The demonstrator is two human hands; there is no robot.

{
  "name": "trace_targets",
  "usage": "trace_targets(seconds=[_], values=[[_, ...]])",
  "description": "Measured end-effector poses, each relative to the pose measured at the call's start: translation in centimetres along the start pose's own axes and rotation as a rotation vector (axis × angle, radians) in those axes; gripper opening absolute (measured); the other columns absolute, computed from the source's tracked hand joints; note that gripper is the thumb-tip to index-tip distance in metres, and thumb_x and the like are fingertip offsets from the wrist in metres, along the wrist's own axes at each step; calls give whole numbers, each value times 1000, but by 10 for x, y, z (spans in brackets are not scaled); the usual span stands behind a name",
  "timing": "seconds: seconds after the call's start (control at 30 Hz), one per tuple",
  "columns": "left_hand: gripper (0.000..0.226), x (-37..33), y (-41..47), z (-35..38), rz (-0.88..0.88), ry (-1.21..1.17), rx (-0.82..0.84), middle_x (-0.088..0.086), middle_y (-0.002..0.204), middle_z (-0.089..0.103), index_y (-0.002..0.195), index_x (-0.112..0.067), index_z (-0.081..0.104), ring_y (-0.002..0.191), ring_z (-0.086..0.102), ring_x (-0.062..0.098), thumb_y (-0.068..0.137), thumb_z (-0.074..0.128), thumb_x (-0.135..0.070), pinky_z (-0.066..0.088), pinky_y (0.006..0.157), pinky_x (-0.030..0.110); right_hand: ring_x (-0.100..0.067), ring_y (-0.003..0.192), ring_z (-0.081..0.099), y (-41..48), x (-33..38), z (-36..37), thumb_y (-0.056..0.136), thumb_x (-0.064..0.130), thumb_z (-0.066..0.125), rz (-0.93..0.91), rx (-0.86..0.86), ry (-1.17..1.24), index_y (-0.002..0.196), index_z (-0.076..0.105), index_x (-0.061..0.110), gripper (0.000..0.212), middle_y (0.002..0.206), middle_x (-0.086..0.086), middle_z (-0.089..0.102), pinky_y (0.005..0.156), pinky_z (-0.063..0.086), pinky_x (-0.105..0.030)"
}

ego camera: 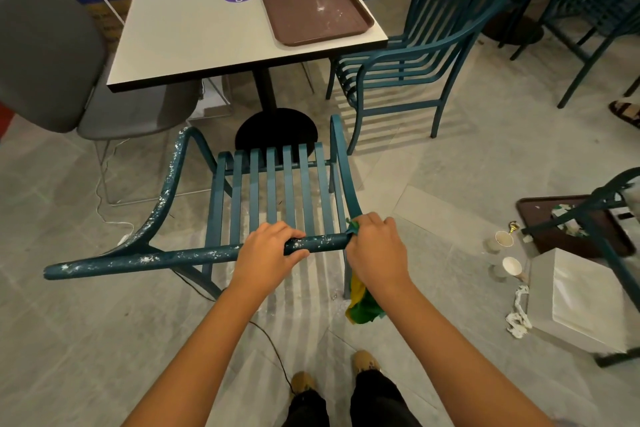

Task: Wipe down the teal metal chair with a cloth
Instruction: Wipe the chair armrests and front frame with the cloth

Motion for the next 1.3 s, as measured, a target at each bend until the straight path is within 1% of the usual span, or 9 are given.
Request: trace_targets(seconds=[0.13,0.23,0.33,0.4,0.53,0.63,0.87,0.97,1.3], values=[[34,0,0,0,10,8,4,-8,110,59,118,-26,58,102,48,12,87,57,-40,38,89,26,-19,108,44,-7,3,3,92,10,45,-53,31,154,123,51,10,31,120,-5,54,85,44,-28],[35,1,0,0,6,-1,-2,-9,109,59,118,-26,58,102,48,12,86,57,-40,37,88,24,-10,87,48,-7,-14,-12,92,8,45,-12,50,335,117,57,11,28,106,-3,57,71,39,-18],[35,2,0,1,7,4,-8,-10,110,59,118,-27,58,101,48,11,86,57,-42,37,89,23,-11,76,48,2,-38,-30,93,8,45,117,73,467,113,60,11,26,94,-2,56,65,39,-23],[36,3,0,2,7,1,-8,-10,110,59,118,-27,57,101,48,11,86,57,-42,37,89,24,-18,83,50,10,-48,-35,93,8,45,158,102,455,112,61,9,25,97,-7,58,71,37,-26],[35,3,0,4,1,2,-12,-10,111,59,119,-28,57,103,47,11,86,56,-41,37,91,24,-21,82,50,21,-52,-30,92,7,42,190,173,392,112,60,7,27,99,-13,60,61,39,-27],[36,4,1,4,-2,6,-6,-10,113,58,120,-28,56,105,47,11,87,55,-42,36,93,25,-24,83,51,27,-49,-28,89,6,42,184,190,316,111,61,6,29,102,-15,61,69,41,-27],[37,3,1,5,3,24,-4,-10,114,57,122,-28,54,106,47,11,88,53,-43,36,94,25,-25,79,50,35,-36,-32,86,7,43,88,243,78,104,63,4,27,101,-19,63,67,43,-31],[38,3,1,5,4,30,-6,-11,115,58,122,-28,54,107,47,11,88,53,-43,36,94,25,-27,79,53,38,-30,-34,85,6,43,53,264,50,105,63,3,29,99,-18,63,71,49,-36],[39,2,0,3,30,83,6,-10,118,54,125,-29,50,110,45,11,90,49,-44,32,95,25,-28,88,55,31,3,-17,86,8,44,-87,332,0,107,61,5,28,104,-16,62,77,49,-35]])
Point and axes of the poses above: each hand's wrist, its own y-axis towards the middle knuckle, its own z-axis out of the palm, x = y × z, the point moved 3 cm from there along y, towards the middle knuckle
